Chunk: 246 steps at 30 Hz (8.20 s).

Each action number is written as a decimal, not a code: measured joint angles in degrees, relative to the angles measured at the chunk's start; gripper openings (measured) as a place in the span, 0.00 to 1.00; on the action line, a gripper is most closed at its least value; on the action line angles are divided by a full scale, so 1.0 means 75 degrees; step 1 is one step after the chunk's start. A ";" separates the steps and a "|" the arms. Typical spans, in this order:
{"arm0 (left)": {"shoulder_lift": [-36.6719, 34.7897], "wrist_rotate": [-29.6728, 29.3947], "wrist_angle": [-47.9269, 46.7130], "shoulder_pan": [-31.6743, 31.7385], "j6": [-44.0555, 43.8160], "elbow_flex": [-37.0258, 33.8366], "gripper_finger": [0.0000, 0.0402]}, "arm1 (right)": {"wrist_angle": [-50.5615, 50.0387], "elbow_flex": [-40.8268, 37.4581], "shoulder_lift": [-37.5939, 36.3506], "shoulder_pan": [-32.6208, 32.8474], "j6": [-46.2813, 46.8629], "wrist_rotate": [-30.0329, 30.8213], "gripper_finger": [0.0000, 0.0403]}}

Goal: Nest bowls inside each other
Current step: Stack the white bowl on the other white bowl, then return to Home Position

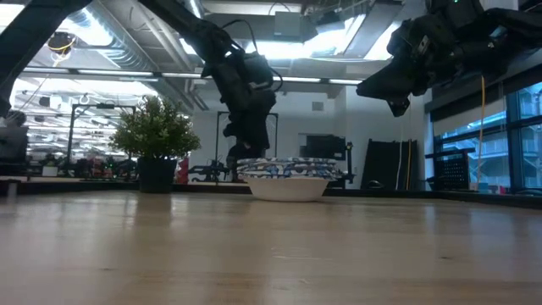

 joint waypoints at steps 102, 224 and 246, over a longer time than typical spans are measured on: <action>-1.1424 -0.4048 0.5307 -0.1953 0.0214 -0.9961 0.37 | -0.1228 -0.1751 -0.4427 -0.0329 -0.0950 0.4669 0.13; -1.1425 -0.4052 0.5312 -0.1953 0.0193 -0.9955 0.37 | -0.1303 -0.1749 -0.4426 -0.0328 -0.0597 0.3872 0.13; -1.1427 -0.4050 0.5312 -0.1953 0.0190 -0.9955 0.37 | -0.1303 -0.1749 -0.4427 -0.0329 -0.0597 0.3871 0.13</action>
